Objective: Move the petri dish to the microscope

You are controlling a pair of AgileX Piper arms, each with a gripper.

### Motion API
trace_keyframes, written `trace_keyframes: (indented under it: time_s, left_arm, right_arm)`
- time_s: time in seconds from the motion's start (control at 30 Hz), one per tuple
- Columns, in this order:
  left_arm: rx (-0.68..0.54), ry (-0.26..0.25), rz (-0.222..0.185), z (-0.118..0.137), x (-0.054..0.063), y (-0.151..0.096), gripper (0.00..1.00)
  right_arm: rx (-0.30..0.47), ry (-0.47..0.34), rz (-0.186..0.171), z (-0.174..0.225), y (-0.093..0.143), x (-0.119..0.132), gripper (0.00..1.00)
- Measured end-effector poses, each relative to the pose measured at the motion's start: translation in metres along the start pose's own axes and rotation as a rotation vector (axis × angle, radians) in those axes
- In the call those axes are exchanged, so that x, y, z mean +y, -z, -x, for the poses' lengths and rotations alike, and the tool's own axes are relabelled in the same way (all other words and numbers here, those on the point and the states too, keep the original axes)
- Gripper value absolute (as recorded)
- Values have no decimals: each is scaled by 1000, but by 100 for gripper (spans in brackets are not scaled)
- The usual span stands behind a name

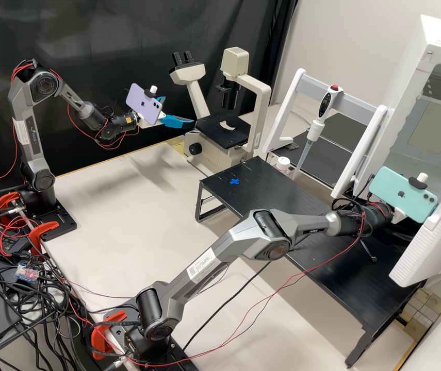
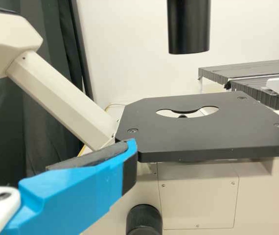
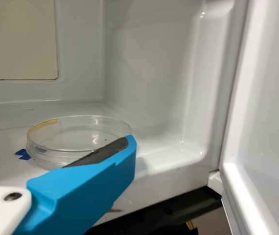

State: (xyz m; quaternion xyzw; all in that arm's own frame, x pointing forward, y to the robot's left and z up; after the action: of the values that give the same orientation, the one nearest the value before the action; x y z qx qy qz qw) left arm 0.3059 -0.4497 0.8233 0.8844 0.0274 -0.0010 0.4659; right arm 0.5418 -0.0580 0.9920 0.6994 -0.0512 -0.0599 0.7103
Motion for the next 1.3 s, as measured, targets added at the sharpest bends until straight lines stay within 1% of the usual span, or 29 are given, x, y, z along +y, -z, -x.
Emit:
trace_keyframes:
  time_s: [0.17,0.3,0.33,0.37,0.4,0.43,0.47,0.5,0.63,0.7,0.77,0.83,0.97,1.3]
  left_arm:
    - [0,0,0,0,0,0,100]
    - [0,0,0,0,0,0,100]
    - [0,0,0,0,0,0,100]
    - [0,0,0,0,0,0,100]
    - [0,0,0,0,0,0,100]
    - [0,0,0,0,0,0,100]
    - [0,0,0,0,0,0,100]
    - [0,0,0,0,0,0,100]
    - [0,0,0,0,0,0,100]
    - [0,0,0,0,0,0,100]
    - [0,0,0,0,0,0,100]
    - [0,0,0,0,0,0,100]
    - [0,0,0,0,0,0,100]
    - [0,0,0,0,0,0,100]
  right_arm:
    - [16,14,-2,2,-5,10,100]
    - [2,0,-9,5,-14,18,100]
    - [0,-2,-19,6,-15,19,100]
    - [-1,-3,-36,6,-16,20,100]
    - [-4,-5,-65,7,-17,21,100]
    - [-4,-6,-73,7,-17,21,100]
    - [-6,-6,-95,7,-18,22,100]
    - [-6,-6,-96,7,-17,23,100]
    - [9,3,-81,8,-9,29,100]
    - [12,-2,-60,8,-5,34,100]
    - [9,1,-56,5,-7,34,100]
    - [5,3,-69,2,-8,33,100]
    - [4,2,-77,-4,-7,32,100]
    - [-8,-18,-31,-13,-3,35,100]
